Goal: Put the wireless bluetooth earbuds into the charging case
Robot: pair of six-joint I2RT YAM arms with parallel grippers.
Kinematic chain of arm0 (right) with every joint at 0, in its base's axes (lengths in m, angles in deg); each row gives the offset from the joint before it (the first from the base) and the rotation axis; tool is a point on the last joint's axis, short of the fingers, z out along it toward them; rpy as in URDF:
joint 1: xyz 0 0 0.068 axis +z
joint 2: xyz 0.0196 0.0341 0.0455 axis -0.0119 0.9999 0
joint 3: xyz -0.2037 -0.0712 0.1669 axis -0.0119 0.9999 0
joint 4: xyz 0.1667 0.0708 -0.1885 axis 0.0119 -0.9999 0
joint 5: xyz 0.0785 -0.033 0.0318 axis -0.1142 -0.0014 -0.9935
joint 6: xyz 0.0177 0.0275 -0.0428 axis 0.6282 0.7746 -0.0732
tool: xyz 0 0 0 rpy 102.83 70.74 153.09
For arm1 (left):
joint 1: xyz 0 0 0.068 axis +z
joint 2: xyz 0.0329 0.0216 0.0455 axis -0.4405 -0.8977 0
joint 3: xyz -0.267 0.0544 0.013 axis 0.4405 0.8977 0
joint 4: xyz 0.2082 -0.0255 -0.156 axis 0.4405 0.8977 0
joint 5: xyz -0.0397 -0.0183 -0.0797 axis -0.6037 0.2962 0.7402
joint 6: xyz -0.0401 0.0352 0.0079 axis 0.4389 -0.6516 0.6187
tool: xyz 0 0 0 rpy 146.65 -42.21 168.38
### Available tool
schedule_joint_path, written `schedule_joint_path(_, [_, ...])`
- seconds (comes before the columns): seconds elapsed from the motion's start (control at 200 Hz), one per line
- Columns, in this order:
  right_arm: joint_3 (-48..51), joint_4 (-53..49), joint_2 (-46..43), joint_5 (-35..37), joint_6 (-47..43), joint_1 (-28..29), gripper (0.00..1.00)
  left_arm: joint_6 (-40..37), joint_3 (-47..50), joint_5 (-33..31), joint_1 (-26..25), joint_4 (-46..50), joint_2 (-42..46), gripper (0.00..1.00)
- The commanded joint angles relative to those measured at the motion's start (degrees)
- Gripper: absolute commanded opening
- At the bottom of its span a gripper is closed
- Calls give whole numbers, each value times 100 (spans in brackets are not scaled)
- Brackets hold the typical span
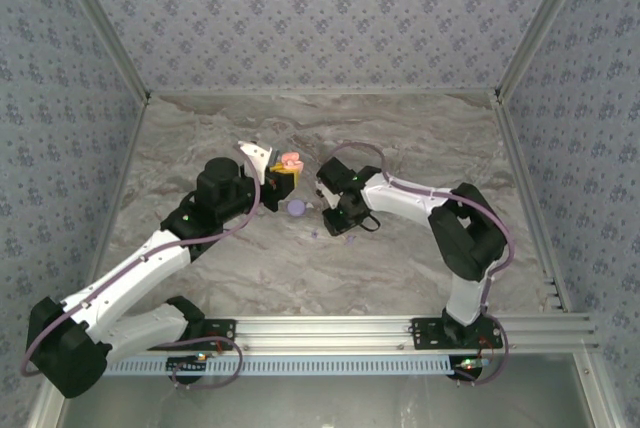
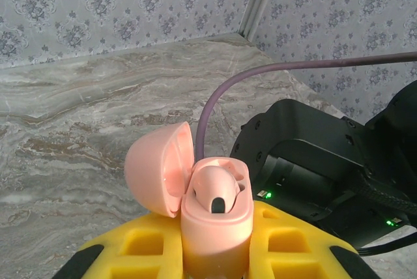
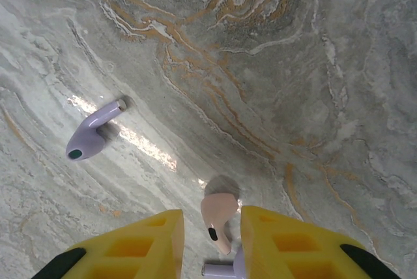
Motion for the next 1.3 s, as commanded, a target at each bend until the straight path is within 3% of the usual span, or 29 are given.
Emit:
schedule_joint_path(0.0, [-176,-135,212,41,-81,55,31,31,43,-71,31,-3,133,15])
schedule_joint_path(0.81, [-75,-175,480,421,179,80,22,22,64,-57,36,20,120,15])
schedule_joint_path(1.294, [-12,-158,433,949,1011,-699,19,-12,94,-79,34,68,168,15])
